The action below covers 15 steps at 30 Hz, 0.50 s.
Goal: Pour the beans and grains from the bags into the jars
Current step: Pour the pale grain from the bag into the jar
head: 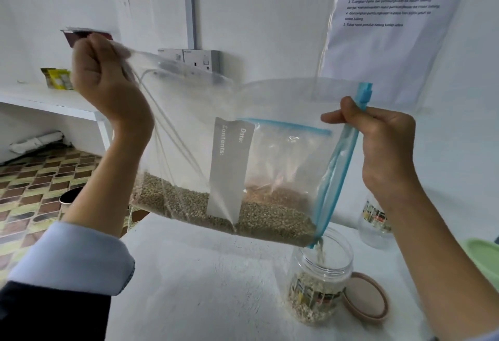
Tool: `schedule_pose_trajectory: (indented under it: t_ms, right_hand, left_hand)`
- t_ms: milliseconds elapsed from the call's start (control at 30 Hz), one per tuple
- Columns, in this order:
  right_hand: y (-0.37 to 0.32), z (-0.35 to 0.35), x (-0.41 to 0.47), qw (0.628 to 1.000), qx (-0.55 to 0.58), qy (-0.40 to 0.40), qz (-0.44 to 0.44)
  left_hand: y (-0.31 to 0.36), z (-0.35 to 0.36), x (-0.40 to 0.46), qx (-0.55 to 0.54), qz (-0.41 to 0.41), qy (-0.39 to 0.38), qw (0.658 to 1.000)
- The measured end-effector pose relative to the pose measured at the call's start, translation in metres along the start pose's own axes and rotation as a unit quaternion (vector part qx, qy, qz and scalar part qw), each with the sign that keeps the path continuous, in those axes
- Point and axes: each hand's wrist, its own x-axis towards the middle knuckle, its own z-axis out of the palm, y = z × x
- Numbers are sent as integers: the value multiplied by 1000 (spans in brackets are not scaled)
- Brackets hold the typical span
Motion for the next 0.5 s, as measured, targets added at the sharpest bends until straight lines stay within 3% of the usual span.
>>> schedule_pose_trajectory:
  t_ms: [67,167,500]
  right_hand:
    - [0,-1,2,1000,16,14,-6]
    - [-1,0,2,999,-19,-39,-7]
    - [-2,-2,-1,1000,7,-5,-18]
  left_hand:
    - [0,-4,2,11,-3,4,1000]
    - [0,-3,-1,10,0,0,1000]
    - [6,3,0,-6,13,-11,1000]
